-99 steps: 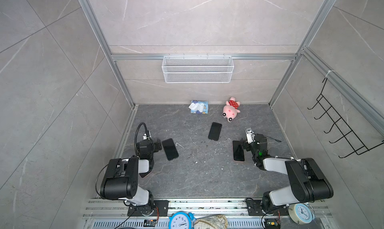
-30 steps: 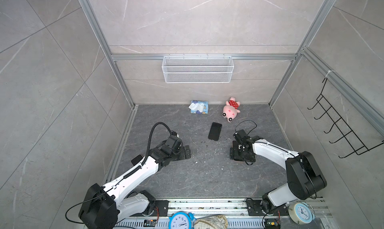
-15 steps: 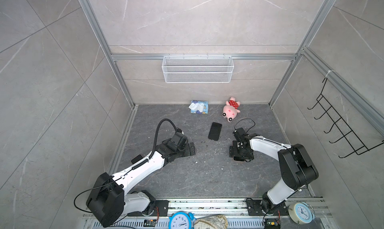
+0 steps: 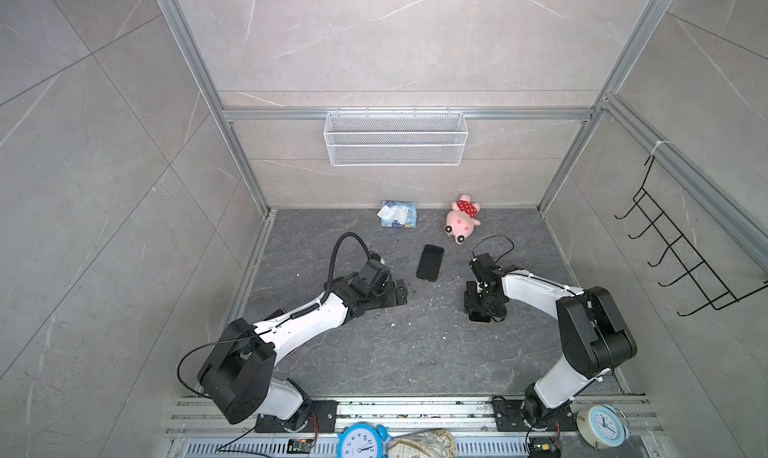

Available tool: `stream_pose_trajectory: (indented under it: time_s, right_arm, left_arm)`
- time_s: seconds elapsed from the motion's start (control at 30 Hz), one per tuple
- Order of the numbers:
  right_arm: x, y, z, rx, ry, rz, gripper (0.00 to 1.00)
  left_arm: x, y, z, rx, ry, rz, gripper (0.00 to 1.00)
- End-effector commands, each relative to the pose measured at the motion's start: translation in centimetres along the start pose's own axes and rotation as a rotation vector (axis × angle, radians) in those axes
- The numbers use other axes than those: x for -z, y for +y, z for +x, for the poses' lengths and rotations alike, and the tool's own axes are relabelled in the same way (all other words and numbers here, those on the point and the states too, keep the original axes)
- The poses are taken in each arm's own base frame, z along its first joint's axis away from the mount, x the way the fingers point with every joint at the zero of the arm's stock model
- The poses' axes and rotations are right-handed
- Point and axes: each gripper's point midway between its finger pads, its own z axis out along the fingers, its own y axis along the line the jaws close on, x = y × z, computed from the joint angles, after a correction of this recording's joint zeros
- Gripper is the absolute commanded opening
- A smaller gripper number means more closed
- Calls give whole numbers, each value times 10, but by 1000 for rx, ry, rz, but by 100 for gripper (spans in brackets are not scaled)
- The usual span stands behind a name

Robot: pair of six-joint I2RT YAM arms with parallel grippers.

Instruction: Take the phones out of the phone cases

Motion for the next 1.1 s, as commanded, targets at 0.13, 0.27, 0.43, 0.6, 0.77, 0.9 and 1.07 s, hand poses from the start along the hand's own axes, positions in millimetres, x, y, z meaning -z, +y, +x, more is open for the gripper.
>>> stream_pose_trajectory:
  time_s: [0.13,0.27,0.43,0.6,0.77,0.9,1.07]
  right_arm:
    - [26,49,5,155,-71,-156,43]
    - [47,78,11,244,-134,-267,38]
    - [68,106,23,350,-188,-359,35]
    - [80,126,31,412,-206,-429,34]
    - [88,138,36,441,-206,-480,33]
    - [85,140,38,447,-192,-482,33]
    - [86,144,36,448,-194,-489,32]
  left_arm:
    - [-25,-72,-25,168,-11,340,99]
    - [-34,-72,-21,204,1,370,99]
    - [-39,-71,-18,267,6,440,99]
    - [-46,-79,-12,320,30,540,93]
    - [-54,-77,-7,345,39,569,74]
    - [-53,-80,-8,341,38,581,55]
    - [-55,-81,-6,342,48,593,34]
